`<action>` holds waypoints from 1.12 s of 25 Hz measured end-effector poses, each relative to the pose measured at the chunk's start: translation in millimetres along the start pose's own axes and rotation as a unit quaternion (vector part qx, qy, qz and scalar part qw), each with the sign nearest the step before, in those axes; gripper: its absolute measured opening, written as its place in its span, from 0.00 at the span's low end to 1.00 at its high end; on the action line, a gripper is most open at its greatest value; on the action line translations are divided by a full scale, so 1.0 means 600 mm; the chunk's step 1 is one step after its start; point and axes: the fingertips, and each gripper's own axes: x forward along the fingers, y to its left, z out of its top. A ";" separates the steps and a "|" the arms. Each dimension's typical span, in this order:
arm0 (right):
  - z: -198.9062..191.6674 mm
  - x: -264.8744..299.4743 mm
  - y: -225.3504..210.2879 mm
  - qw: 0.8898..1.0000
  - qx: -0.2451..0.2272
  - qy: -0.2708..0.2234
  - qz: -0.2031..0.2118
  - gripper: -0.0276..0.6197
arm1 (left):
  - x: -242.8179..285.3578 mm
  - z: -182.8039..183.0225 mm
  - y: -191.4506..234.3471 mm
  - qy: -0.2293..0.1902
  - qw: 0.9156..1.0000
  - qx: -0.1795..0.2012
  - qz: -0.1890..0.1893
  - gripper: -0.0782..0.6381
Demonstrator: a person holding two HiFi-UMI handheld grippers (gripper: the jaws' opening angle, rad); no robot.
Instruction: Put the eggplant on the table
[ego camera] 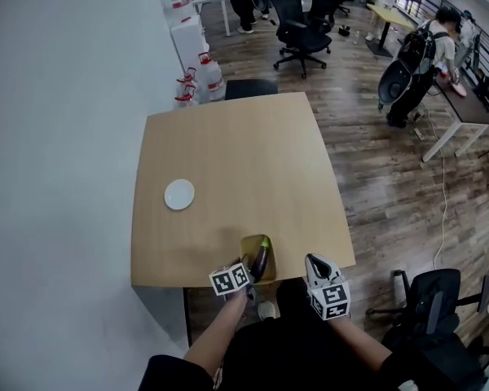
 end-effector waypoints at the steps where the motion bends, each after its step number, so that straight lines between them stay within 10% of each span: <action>1: 0.006 0.018 -0.003 1.000 0.001 0.000 0.008 0.14 | 0.007 0.010 0.001 -0.003 1.000 -0.005 0.002 0.14; 28: 0.159 0.295 -0.291 0.997 0.075 -0.018 -0.016 0.14 | 0.409 0.252 -0.027 0.103 0.991 0.073 0.053 0.14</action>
